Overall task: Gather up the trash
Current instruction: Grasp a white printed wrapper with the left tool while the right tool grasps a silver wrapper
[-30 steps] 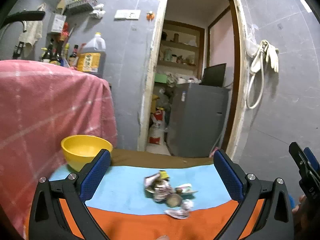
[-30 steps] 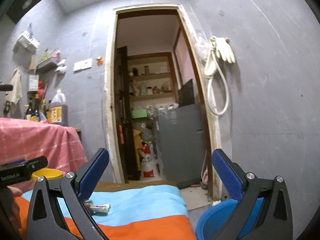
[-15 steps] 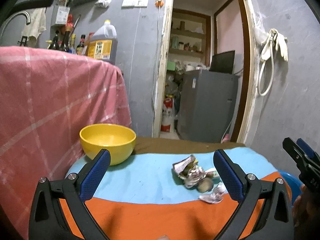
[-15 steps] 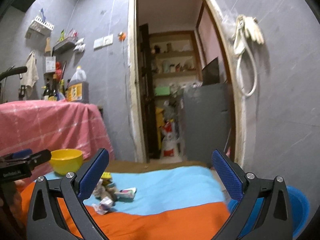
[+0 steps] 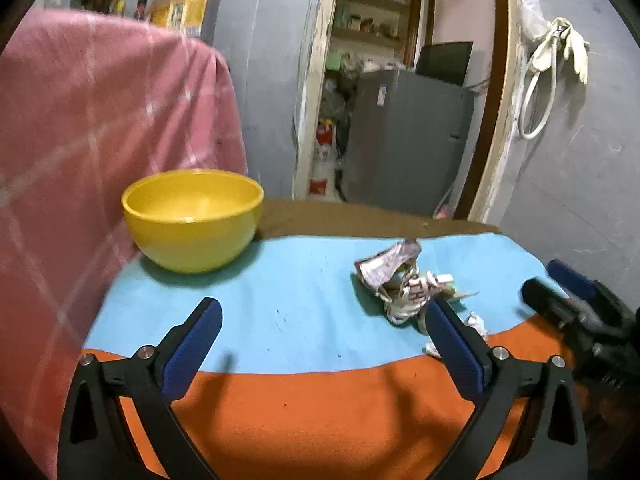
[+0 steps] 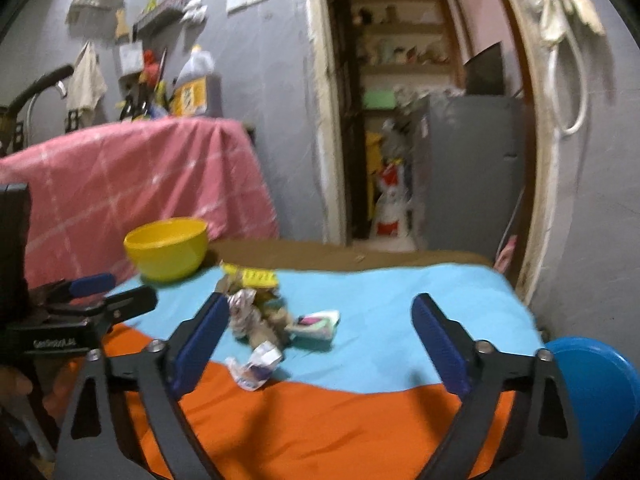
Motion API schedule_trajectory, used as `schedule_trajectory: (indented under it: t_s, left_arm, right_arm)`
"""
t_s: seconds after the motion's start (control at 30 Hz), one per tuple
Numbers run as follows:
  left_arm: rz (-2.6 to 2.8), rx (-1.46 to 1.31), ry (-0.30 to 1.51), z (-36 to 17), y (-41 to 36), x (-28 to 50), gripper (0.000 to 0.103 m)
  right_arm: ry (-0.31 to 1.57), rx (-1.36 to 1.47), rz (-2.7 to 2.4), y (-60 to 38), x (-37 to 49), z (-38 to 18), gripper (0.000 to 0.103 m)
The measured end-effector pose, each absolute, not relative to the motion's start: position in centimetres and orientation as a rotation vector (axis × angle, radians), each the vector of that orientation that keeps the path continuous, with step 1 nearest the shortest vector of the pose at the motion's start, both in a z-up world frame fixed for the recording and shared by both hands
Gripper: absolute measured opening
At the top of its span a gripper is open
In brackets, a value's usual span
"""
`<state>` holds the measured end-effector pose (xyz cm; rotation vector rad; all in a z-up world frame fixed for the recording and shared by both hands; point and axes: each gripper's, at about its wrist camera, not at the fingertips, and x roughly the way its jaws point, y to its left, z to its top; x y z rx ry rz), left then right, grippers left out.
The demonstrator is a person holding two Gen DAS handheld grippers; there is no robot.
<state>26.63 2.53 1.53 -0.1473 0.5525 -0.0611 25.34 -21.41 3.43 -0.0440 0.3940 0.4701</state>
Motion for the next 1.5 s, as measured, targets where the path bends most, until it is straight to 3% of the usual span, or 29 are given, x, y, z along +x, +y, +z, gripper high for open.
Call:
schedule_trajectory:
  t_s: [0.1, 0.2, 0.37, 0.47, 0.53, 0.63, 0.73, 1.1, 1.4, 1.5]
  left_arm:
    - [-0.091, -0.171, 0.612, 1.0, 2.7, 27.6, 0.087]
    - [-0.119, -0.199, 0.674, 0.2, 2.9, 28.7, 0.08]
    - [-0.157, -0.234, 0.73, -0.4, 3.0, 30.2, 0.071]
    - [-0.174, -0.246, 0.753, -0.7, 2.7, 31.2, 0.068]
    - [-0.18, -0.247, 0.756, -0.6, 2.4, 31.6, 0.066]
    - [-0.182, -0.249, 0.739, -0.1, 2.1, 32.2, 0.06]
    - [-0.18, -0.241, 0.723, 0.2, 1.7, 32.9, 0.055]
    - [-0.186, -0.187, 0.686, 0.7, 0.8, 34.4, 0.048]
    - [-0.222, -0.177, 0.737, 0.1, -0.3, 36.4, 0.019]
    - [-0.215, -0.189, 0.739, 0.0, -0.1, 36.3, 0.017]
  right_arm:
    - [0.471, -0.082, 0.508, -20.1, 26.2, 2.4, 0.085]
    - [0.54, -0.126, 0.522, -18.8, 26.9, 1.4, 0.075]
    - [0.634, -0.127, 0.547, -18.4, 27.8, 0.1, 0.066]
    - [0.671, -0.129, 0.561, -18.1, 28.1, -0.5, 0.056]
    - [0.688, -0.138, 0.567, -18.0, 28.2, -0.7, 0.038]
    - [0.7, -0.144, 0.568, -17.8, 28.2, -1.0, 0.024]
    - [0.702, -0.134, 0.559, -18.1, 28.4, -1.0, 0.018]
    - [0.708, -0.093, 0.487, -19.4, 29.1, -0.8, 0.016]
    - [0.719, -0.076, 0.465, -20.5, 29.6, -0.8, 0.016]
    - [0.725, -0.083, 0.474, -20.2, 29.6, -0.9, 0.016]
